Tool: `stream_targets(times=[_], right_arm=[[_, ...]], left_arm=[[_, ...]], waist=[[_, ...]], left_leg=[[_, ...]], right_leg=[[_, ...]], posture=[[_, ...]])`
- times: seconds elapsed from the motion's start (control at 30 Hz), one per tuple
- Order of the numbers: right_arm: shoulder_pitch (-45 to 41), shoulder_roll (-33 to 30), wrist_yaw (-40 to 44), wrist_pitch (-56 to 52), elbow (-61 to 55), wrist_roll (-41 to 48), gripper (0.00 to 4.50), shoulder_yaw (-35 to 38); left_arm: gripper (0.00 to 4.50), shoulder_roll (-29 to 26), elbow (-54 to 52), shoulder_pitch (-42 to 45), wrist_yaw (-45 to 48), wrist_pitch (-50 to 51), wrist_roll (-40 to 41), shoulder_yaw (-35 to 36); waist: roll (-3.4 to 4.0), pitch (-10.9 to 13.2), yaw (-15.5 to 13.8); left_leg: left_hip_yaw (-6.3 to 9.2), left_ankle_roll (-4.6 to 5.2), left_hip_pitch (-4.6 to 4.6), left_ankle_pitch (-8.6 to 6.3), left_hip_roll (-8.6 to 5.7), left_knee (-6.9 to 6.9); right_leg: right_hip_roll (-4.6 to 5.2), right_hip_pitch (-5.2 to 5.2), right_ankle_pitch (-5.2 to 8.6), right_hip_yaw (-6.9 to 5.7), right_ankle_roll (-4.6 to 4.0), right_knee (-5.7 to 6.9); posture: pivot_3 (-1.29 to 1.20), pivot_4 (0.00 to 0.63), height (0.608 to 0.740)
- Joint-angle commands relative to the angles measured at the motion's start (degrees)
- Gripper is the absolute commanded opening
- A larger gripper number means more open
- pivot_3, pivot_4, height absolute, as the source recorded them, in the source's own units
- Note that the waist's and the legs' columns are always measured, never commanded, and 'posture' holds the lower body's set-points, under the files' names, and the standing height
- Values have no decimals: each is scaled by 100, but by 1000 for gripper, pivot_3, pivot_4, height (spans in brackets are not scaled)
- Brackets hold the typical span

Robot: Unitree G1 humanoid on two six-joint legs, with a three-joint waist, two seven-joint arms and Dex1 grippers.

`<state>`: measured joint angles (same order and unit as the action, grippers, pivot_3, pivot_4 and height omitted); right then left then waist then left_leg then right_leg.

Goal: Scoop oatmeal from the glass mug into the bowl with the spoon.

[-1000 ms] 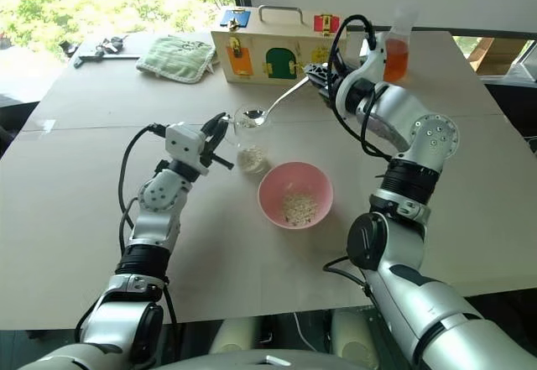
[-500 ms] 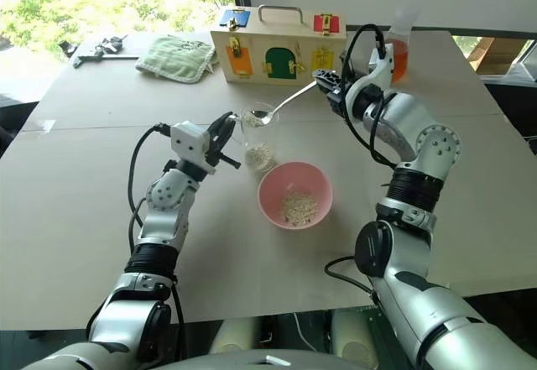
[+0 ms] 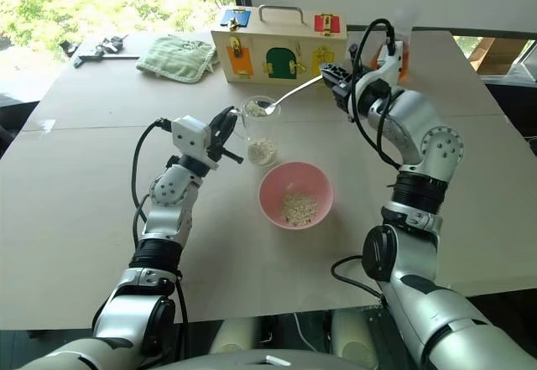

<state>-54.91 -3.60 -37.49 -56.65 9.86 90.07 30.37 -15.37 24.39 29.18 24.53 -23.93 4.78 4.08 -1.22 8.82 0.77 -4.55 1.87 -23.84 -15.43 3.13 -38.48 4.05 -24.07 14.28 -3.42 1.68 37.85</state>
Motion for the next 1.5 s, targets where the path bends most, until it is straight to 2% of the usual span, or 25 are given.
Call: stream_targets(times=[0.03,0.33,0.67,0.87,1.07,1.33,1.5], right_arm=[[55,-115,30,177,-346,318,0,-124],[289,-489,663,236,-547,353,0,-491],[268,-538,535,555,-742,847,0,-570],[434,-783,430,534,-985,1509,0,-699],[1001,-1320,436,319,-1316,2275,0,-878],[1898,-1455,705,-64,-1798,2293,0,-957],[2337,-1943,911,-3,-1963,2293,0,-1198]], left_arm=[[26,-11,-112,153,-77,-138,157,136],[26,-7,-111,135,-20,-140,198,115],[26,-59,-44,80,99,-205,188,81],[26,-43,20,34,105,-236,177,56],[26,-35,107,-12,113,-266,189,58],[26,-56,216,19,150,-299,193,69],[26,-75,252,0,189,-312,192,73]], waist=[[0,0,1],[0,0,-3],[0,0,-2],[0,0,-13],[0,0,-17],[-1,0,-15],[0,0,-25]], left_leg=[[0,0,0,0,0,0],[1,0,0,0,1,0],[0,0,0,0,2,0],[1,0,0,0,2,0],[0,0,-1,0,2,0],[1,1,5,0,4,-2],[4,2,4,-1,3,-4]], right_leg=[[0,0,0,0,0,0],[0,0,0,0,0,-2],[0,0,0,0,0,-1],[0,0,0,0,0,-2],[1,0,0,1,0,-3],[-1,1,0,6,0,-12],[1,1,0,8,0,-14]], posture=[[0,150,740],[0,150,740],[0,150,740],[0,150,740],[0,150,740],[0,150,740],[0,150,740]])
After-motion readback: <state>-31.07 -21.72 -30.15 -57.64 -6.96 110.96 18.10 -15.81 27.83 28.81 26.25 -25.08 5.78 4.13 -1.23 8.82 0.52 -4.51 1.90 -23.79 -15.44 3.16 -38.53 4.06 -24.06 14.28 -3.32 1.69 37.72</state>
